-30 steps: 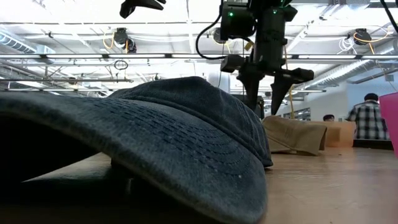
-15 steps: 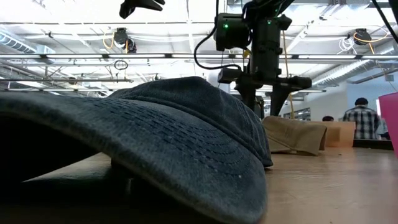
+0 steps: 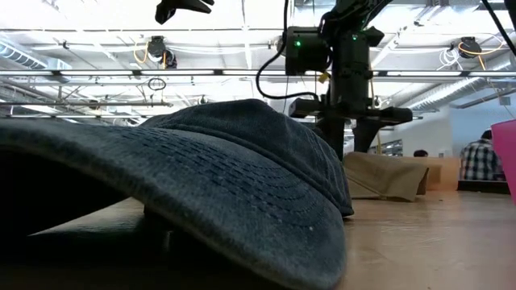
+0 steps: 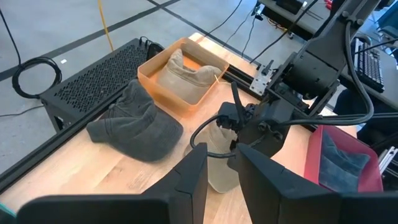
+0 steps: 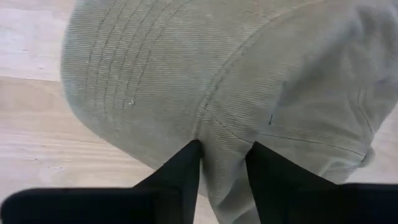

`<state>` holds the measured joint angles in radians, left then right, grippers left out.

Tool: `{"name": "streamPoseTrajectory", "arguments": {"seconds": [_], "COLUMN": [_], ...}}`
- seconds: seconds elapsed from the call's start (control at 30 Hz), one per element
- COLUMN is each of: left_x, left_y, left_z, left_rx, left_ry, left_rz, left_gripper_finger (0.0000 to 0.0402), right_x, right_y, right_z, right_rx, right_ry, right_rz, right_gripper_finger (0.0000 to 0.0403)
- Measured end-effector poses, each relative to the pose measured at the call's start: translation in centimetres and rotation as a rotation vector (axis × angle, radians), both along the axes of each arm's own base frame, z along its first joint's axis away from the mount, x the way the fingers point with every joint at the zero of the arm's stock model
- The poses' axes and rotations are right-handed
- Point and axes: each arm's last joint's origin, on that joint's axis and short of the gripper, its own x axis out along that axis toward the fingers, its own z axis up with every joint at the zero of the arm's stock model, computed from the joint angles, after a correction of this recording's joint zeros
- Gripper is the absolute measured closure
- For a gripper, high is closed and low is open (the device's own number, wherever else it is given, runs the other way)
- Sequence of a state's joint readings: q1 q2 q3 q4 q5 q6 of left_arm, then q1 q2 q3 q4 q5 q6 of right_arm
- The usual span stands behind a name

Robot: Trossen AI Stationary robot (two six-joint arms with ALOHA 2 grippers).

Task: Pick & Place hat
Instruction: Put the brown cap into the orange bin

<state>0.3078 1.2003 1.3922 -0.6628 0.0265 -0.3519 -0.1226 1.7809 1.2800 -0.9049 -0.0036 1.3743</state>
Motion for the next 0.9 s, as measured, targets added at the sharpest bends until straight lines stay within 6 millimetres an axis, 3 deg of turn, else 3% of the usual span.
{"name": "streamPoseTrajectory", "arguments": {"seconds": [0.53, 0.7, 0.9], "left_x": [0.0, 0.0, 0.0], "left_y": [0.0, 0.0, 0.0], "left_z": [0.0, 0.0, 0.0], "left_rx": [-0.005, 0.001, 0.017], "left_ry": [-0.002, 0.000, 0.003], "left_rz": [0.000, -0.002, -0.004], "left_gripper_finger": [0.0309, 0.0309, 0.0309], "right_x": [0.0, -1.0, -3.3], "right_y": [0.2, 0.3, 0.2], "right_z": [0.6, 3.1, 7.6], "right_rx": [0.059, 0.032, -0.090], "right_ry": [-0.048, -0.120, -0.254], "right_rz": [0.132, 0.123, 0.073], "right_gripper_finger": [0.0398, 0.0401, 0.0402]}}
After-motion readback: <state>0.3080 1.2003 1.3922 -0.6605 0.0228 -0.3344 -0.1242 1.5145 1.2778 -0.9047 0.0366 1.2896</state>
